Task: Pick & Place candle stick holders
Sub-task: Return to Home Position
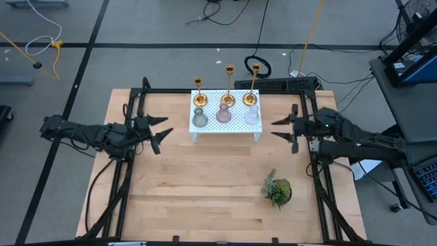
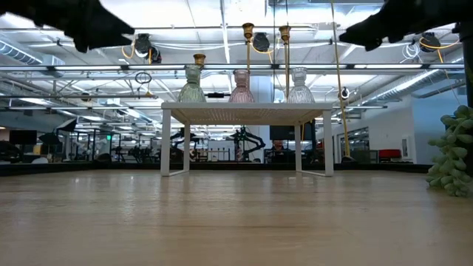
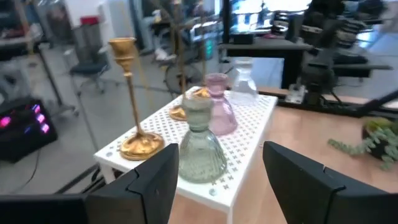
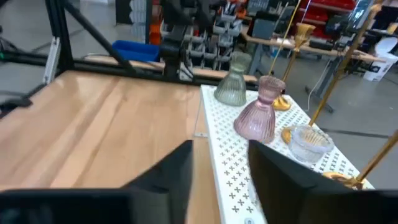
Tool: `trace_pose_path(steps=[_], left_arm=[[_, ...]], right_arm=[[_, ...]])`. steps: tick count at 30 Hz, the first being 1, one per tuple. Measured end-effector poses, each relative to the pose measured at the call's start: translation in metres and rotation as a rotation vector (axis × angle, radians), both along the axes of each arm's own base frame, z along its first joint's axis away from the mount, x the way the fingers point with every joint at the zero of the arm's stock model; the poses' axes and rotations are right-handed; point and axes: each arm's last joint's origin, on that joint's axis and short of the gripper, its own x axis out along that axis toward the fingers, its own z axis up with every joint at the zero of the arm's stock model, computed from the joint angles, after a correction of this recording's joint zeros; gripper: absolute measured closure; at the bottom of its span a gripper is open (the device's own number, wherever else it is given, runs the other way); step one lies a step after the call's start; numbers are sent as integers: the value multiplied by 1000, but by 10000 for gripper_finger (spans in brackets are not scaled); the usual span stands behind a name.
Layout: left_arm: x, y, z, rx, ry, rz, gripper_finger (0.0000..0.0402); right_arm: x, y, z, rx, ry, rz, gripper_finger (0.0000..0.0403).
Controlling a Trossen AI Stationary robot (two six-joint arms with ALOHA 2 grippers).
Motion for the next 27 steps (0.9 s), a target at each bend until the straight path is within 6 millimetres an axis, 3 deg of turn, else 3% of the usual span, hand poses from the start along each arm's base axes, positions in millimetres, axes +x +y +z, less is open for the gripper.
trace_pose_path(steps=[4, 8, 16, 22, 27], left_arm=[[-3, -2, -17, 47, -57, -124, 163], [-10, -2, -17, 64, -105, -192, 171], [-26, 1, -19, 112, -81, -196, 260], [-34, 5, -25, 42, -57, -121, 329], [-35, 5, -23, 72, -67, -122, 374]], right_arm=[[-11, 3, -4, 19, -39, -4, 330], [-18, 5, -17, 15, -47, -9, 394], [-28, 8, -34, 44, -88, -15, 401], [-36, 10, -45, 52, -116, -31, 402], [-37, 4, -66, 96, -114, -233, 402]])
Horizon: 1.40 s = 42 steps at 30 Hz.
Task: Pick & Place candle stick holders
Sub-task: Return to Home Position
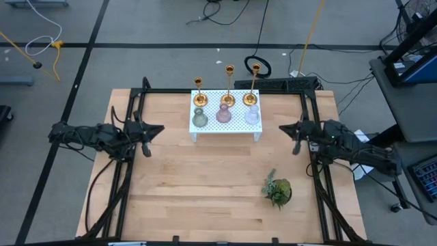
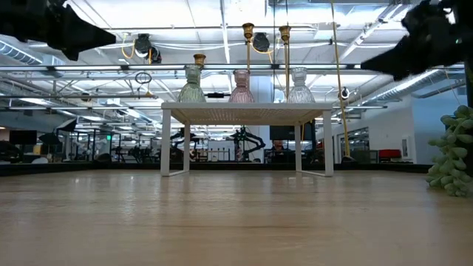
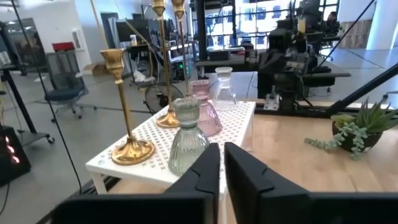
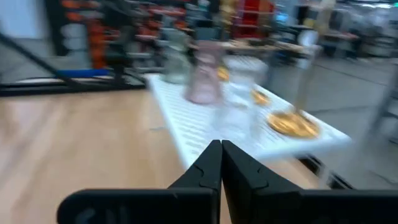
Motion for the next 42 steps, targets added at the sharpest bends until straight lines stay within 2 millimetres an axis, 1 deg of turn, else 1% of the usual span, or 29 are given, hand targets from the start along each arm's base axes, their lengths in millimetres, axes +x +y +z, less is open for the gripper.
trace_pose_path(steps=[2, 4, 8, 10, 14, 17, 19, 22, 25, 27, 31, 42], left_arm=[[0, 0, 0, -3, -1, 0, 391], [1, 0, -2, -18, -4, 0, 397], [6, -1, -19, -17, -10, -1, 383], [9, -2, -27, -2, -42, -2, 380], [13, -3, -43, 26, -76, 0, 390], [15, -3, -55, 18, -91, 0, 398], [15, -3, -62, 20, -87, 0, 392], [16, -4, -64, 22, -60, -18, 378], [16, -5, -65, 32, -53, -53, 372], [16, -5, -67, 66, -14, -56, 372], [16, -5, -78, 140, 121, -61, 371], [16, -5, -78, 129, 120, -59, 371]], right_arm=[[1, -2, -8, 2, 1, -56, 402], [2, -2, -15, -21, -4, -54, 401], [4, -3, -27, -41, 3, -51, 402], [6, -3, -33, -42, -1, -51, 401], [8, -4, -40, -53, -35, -50, 402], [9, -4, -39, -76, -78, -50, 401], [9, -4, -37, -87, -104, -54, 402], [9, -4, -40, -82, -84, -57, 401], [10, -4, -41, -76, -74, -57, 401], [10, -4, -41, -67, -76, -56, 402], [10, -4, -41, -75, -73, -54, 400], [10, -4, -41, -71, -74, -53, 400]])
